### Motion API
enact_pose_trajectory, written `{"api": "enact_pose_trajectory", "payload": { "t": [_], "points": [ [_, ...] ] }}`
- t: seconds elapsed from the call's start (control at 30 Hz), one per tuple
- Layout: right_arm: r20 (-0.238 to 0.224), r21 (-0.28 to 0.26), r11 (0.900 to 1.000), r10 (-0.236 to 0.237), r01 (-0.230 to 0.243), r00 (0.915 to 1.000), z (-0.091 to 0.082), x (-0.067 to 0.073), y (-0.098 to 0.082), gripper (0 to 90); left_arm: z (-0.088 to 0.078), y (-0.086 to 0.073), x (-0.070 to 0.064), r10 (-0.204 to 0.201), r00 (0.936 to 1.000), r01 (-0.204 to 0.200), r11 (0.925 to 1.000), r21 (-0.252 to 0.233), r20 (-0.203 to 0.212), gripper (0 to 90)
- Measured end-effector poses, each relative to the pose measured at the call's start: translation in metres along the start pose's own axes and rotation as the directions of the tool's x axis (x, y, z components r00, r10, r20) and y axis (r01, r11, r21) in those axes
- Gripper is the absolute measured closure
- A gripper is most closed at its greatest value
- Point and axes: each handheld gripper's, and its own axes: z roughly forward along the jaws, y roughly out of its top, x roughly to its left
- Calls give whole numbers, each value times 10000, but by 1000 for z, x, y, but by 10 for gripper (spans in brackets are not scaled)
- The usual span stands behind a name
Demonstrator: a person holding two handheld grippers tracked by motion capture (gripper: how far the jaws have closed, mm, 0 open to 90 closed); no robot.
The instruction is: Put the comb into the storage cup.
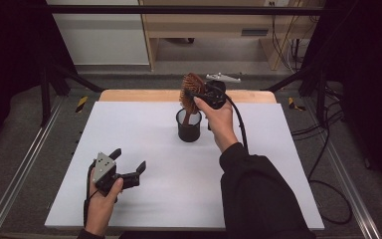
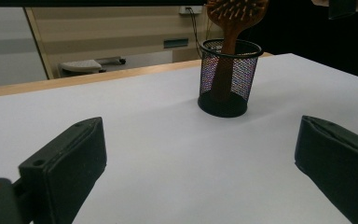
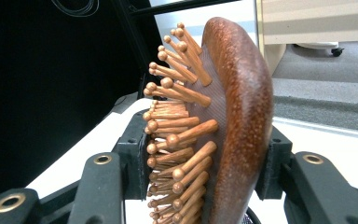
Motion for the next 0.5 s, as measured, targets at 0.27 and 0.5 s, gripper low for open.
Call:
{"api": "enact_pose_trajectory", "payload": {
  "t": [0.27, 0.5],
  "points": [
    [-43, 141, 9999, -2, 2, 10000, 2, 0, -2, 487, 0, 0, 0, -20, 10000, 20, 10000, 6, 9, 23],
    [-106, 280, 9996, -5, 7, 9999, 2, 0, -2, 485, 0, 0, 0, -19, 10000, 19, 10000, 3, 11, 23]
  ]
}}
